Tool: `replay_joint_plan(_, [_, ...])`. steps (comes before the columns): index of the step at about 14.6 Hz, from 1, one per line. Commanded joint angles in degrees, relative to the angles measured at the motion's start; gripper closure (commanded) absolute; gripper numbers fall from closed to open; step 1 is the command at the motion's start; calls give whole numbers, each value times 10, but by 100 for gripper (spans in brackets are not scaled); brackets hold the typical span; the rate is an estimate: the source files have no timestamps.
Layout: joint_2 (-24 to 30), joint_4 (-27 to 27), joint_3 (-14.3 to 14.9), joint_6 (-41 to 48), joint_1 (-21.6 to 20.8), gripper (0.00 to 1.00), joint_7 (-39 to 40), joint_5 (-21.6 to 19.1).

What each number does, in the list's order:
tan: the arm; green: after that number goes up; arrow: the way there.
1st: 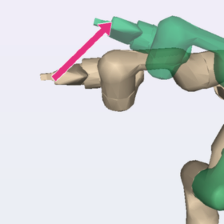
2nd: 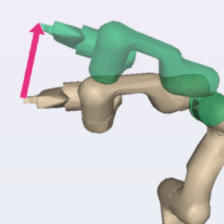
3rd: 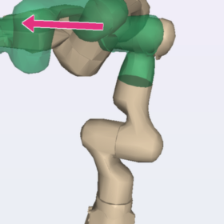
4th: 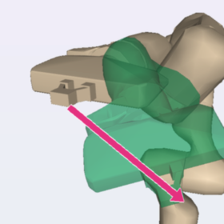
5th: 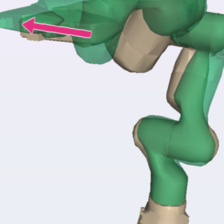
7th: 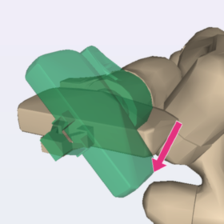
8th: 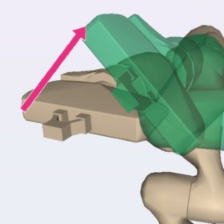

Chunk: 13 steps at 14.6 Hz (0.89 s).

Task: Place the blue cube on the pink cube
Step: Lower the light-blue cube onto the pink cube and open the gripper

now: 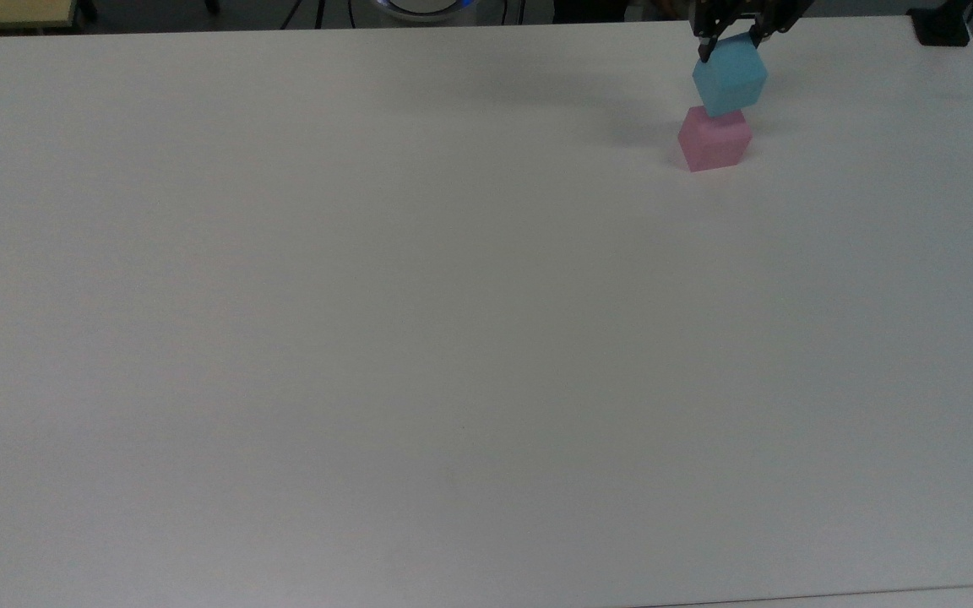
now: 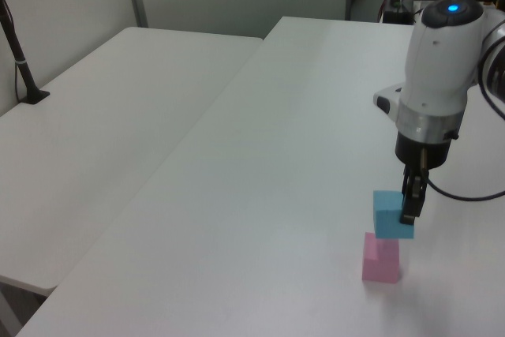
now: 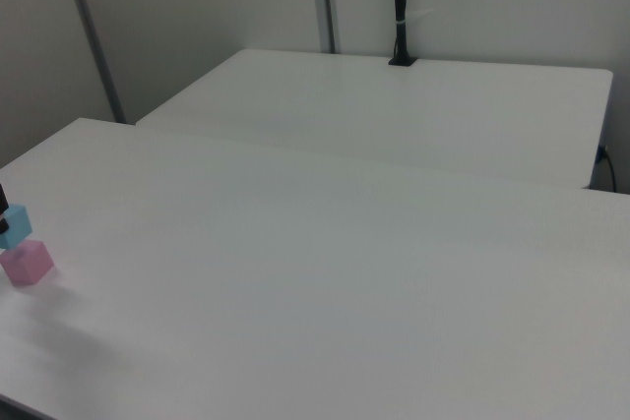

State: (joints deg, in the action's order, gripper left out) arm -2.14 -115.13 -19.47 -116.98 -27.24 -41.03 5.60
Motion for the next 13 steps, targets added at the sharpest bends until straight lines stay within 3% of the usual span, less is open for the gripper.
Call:
replay_joint_plan(1, [-25,-5,-1,-29,-19,65,-52,39])
replay_joint_plan(10, [-52,8,-1,-40,-19,65,-65,61])
replay_joint_plan(11, [-52,8,-1,-40,-19,58,-65,63])
replay_joint_plan(13, [-52,8,-1,-38,-17,14,-73,63])
